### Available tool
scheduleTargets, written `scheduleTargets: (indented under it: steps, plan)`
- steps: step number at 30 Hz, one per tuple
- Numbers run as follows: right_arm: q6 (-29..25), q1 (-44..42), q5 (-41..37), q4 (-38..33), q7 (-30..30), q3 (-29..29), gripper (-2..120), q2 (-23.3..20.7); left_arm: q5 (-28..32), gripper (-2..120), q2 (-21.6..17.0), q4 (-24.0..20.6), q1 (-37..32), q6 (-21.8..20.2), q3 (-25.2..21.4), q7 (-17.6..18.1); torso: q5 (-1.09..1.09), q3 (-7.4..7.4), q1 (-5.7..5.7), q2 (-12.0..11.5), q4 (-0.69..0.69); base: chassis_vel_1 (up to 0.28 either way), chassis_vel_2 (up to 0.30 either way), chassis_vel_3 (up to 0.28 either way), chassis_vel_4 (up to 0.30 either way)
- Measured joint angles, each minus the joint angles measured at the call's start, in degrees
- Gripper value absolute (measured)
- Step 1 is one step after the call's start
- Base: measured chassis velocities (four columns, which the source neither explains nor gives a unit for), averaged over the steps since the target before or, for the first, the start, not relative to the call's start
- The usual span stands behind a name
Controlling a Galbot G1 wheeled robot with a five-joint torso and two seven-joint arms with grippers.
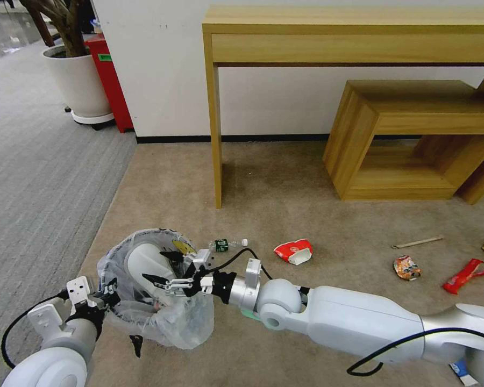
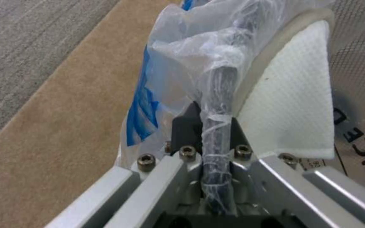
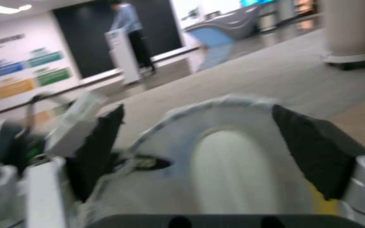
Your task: Pick up the trash bin and place the garbage on the floor into it.
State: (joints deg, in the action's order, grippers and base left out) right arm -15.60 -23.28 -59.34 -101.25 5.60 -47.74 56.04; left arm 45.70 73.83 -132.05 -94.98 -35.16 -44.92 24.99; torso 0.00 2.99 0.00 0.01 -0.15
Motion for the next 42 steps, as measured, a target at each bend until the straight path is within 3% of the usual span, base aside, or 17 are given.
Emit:
scheduleTargets:
  steps: [4,13,18,21,33,42]
  plan:
    - [1.09,-2.89,0.02,-1.46,-2.42,5.51,97,-1.51,-0.10,0,-0.42,0.35,-0.03,0.01,-0.20,-0.04,0.01,0.00,0.00,0.00,0.00,0.000,0.000,0.000,0.000]
    - [3.96,-16.14,2.47,-5.47,-10.70,31.65,100,-10.94,-0.35,0,-1.21,1.87,0.99,0.20,0.17,-0.38,0.01,0.00,0.00,0.00,-0.02,0.000,0.000,0.000,0.000]
    - [3.32,-21.98,4.16,-5.60,-12.68,39.12,100,-12.63,-0.53,0,-1.22,2.31,1.33,0.21,0.58,-0.51,0.02,0.00,0.00,0.00,-0.01,0.000,0.000,0.000,0.000]
    - [4.77,-28.71,6.69,-5.91,-16.53,47.09,100,-13.71,-0.62,0,-1.44,2.65,1.72,0.30,0.70,-0.63,0.02,0.00,0.00,0.00,-0.02,0.000,0.000,0.000,0.000]
    - [13.34,-42.53,13.11,-6.29,-28.65,63.67,100,-13.93,-0.74,0,-2.31,3.80,2.30,0.52,1.14,-0.90,-0.01,0.00,0.00,0.00,-0.01,0.000,0.000,0.000,0.000]
    - [11.25,-50.16,17.35,-6.55,-28.46,69.21,100,-12.04,-0.95,0,-2.23,4.43,2.47,0.62,1.54,-1.03,0.00,0.00,0.00,0.00,-0.01,0.000,0.000,0.000,0.000]
